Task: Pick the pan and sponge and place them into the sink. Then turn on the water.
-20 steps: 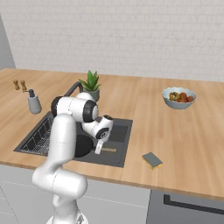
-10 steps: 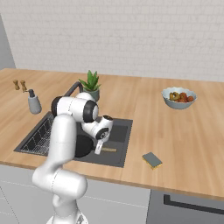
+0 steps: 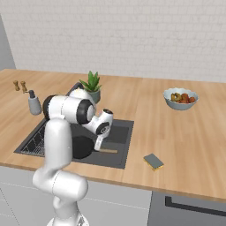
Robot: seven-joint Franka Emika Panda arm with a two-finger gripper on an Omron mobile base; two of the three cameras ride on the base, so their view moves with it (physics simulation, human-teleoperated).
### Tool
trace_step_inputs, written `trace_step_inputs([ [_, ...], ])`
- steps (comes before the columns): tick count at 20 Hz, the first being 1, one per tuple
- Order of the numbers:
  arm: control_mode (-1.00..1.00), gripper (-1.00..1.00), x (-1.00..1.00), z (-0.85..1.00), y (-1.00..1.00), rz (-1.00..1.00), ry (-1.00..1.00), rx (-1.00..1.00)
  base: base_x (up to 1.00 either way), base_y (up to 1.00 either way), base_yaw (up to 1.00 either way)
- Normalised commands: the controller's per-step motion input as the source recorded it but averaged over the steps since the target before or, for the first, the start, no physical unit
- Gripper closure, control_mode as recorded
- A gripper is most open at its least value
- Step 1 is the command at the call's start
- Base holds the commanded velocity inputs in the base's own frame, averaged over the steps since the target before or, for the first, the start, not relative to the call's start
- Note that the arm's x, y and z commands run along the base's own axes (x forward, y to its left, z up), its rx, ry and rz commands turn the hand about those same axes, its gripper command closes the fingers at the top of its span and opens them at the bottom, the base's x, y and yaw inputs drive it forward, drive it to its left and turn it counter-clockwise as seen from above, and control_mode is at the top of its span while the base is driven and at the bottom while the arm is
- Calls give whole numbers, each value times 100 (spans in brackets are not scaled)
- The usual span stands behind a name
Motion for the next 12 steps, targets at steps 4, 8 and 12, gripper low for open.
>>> trace_step_inputs([
  [4,-100,-100,-8,76,-18,-1,1,-3,0,0,0],
  [8,-100,-100,-18,76,-44,-11,10,-10,0,0,0],
  [12,-100,-100,-16,80,-45,-27,21,-9,0,0,0],
])
